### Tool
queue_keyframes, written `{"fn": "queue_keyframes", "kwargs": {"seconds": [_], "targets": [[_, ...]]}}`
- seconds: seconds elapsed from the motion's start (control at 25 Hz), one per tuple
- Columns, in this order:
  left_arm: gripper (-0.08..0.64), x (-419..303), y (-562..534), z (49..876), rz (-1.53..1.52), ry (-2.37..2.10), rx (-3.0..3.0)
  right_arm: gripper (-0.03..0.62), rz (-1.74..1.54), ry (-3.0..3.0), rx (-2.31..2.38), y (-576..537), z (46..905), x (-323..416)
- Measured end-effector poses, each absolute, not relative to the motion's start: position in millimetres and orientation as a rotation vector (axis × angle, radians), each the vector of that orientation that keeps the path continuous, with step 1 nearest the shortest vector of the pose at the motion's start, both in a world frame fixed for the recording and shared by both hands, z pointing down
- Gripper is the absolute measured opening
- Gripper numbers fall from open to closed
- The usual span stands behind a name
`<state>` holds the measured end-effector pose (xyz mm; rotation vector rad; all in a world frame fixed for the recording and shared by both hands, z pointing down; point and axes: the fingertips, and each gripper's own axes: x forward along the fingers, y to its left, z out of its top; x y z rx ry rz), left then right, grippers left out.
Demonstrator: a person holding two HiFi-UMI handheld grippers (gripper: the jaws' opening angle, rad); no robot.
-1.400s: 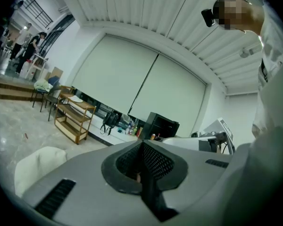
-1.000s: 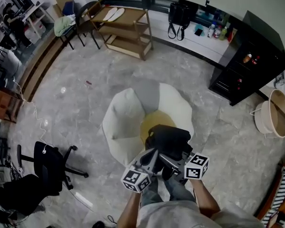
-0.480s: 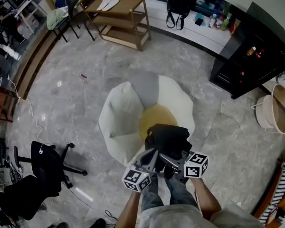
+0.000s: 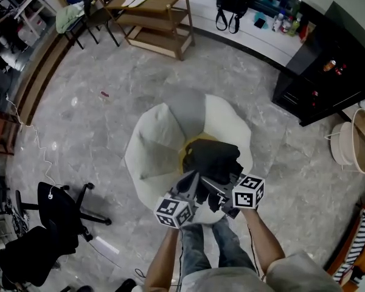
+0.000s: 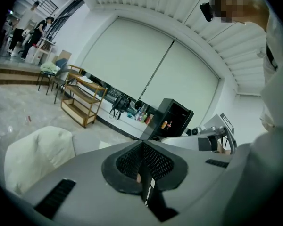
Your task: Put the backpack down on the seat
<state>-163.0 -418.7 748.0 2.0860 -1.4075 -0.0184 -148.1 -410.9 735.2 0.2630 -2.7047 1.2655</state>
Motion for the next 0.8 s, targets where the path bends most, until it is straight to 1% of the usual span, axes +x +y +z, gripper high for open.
{"fn": "queue_keyframes", "kwargs": {"seconds": [0.36,0.52,0.6,0.8], "targets": [[0.031,-196.6,-481.2,786.7,0.068,-1.458,2.069,0.043,1.297,-2.668,0.27,-473.7,775.8,-181.3],[0.031,-203.3,-481.8,833.2,0.085,-1.441,1.996,0.043,1.333,-2.623,0.292,-479.9,823.6,-188.1],[0.031,-211.4,-480.8,852.4,0.057,-1.451,1.942,0.043,1.311,-2.643,0.276,-483.4,833.7,-197.3],[0.031,-219.9,-481.2,859.5,0.076,-1.461,1.926,0.043,1.332,-2.64,0.26,-488.0,838.2,-205.1]]}}
